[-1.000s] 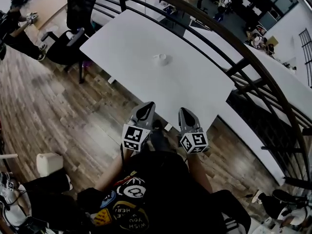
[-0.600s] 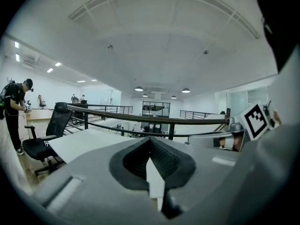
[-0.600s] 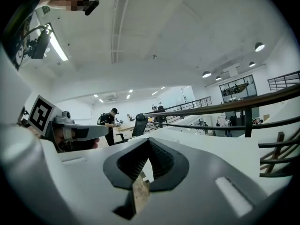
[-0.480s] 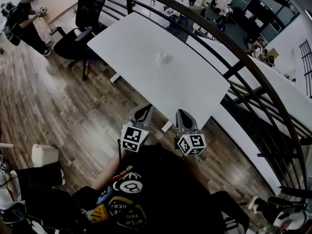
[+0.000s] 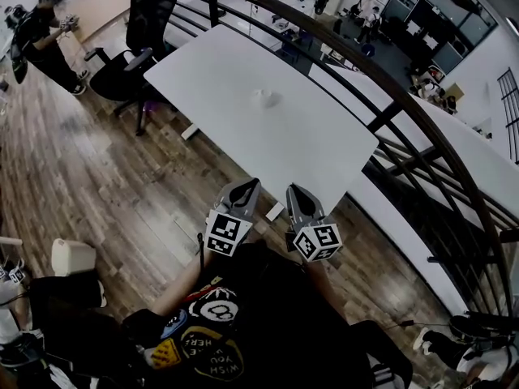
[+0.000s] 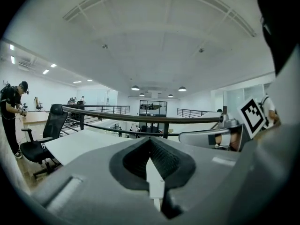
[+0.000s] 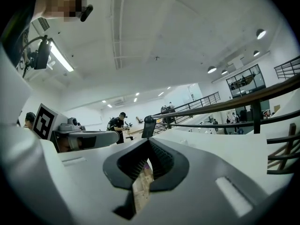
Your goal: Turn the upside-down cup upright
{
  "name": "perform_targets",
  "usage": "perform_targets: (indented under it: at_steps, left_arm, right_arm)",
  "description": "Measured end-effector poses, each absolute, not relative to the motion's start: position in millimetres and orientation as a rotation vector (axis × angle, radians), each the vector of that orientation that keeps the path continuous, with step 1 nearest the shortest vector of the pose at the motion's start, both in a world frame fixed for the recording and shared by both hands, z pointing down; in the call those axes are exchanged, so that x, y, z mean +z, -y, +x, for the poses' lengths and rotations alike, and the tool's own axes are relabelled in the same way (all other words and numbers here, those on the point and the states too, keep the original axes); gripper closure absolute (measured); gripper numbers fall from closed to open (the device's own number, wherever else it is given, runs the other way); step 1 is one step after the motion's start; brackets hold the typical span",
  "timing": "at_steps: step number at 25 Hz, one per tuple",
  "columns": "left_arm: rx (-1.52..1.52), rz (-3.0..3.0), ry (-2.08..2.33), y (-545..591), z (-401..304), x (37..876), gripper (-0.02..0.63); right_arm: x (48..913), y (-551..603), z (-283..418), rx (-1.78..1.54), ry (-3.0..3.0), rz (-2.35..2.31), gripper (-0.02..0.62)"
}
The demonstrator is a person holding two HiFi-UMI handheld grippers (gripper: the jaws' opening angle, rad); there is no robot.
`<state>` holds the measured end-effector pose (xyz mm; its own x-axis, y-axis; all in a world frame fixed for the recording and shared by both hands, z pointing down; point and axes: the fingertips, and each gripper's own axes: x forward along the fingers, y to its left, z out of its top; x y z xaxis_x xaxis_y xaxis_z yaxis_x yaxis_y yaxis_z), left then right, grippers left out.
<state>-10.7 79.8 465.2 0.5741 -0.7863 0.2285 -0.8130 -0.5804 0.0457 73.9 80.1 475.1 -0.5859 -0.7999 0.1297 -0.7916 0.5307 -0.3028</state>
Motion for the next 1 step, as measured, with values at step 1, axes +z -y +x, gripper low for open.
perform_targets:
  at_steps: [1]
  left_arm:
    - [0.287,2.666,1.348,-81.6,-5.4,465.9,0.601]
  right_arm:
    - [476.2,-81.1,77.1,-0.526,-2.722,-1.415,0.597]
